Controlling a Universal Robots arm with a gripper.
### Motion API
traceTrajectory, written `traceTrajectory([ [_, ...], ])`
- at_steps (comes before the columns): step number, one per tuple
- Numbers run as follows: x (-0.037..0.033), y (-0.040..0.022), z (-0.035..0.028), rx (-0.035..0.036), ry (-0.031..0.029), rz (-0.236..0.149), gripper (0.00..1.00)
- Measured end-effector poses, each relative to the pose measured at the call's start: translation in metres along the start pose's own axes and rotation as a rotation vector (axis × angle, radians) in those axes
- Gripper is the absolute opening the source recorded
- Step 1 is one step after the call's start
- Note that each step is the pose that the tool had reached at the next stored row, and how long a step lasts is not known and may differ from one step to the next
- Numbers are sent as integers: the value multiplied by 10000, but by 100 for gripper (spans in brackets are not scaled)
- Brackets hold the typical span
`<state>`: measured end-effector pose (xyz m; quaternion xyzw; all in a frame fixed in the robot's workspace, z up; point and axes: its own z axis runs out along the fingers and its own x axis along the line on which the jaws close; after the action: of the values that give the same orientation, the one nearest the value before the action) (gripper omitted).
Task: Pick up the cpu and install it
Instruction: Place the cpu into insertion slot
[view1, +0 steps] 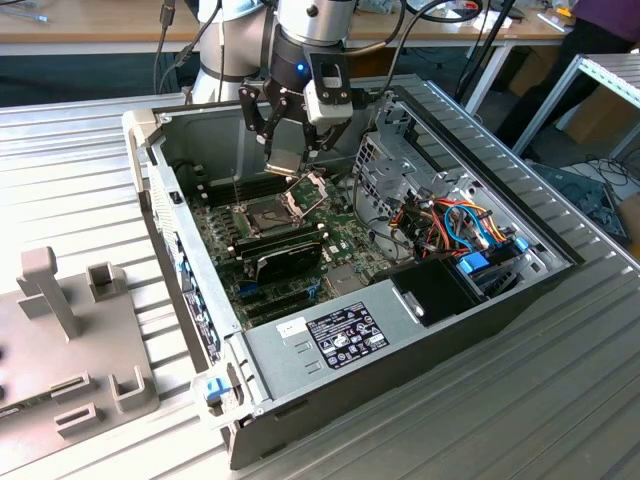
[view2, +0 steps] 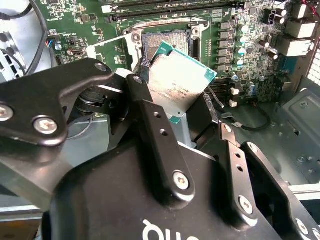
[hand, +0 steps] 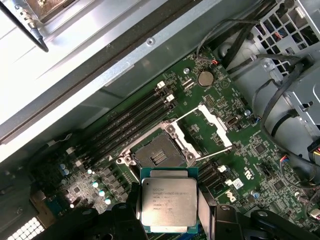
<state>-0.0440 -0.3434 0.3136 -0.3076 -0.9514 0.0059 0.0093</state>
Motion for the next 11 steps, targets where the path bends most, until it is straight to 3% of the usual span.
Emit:
traceTrajectory([
  [3, 1, 1, 0, 0, 0, 10, 55],
  [6, 1, 1, 3, -3, 5, 321, 55],
  [8, 1, 1, 7, -8, 10, 624, 55],
  [11, 0, 1, 18, -18, 23, 1417, 55],
])
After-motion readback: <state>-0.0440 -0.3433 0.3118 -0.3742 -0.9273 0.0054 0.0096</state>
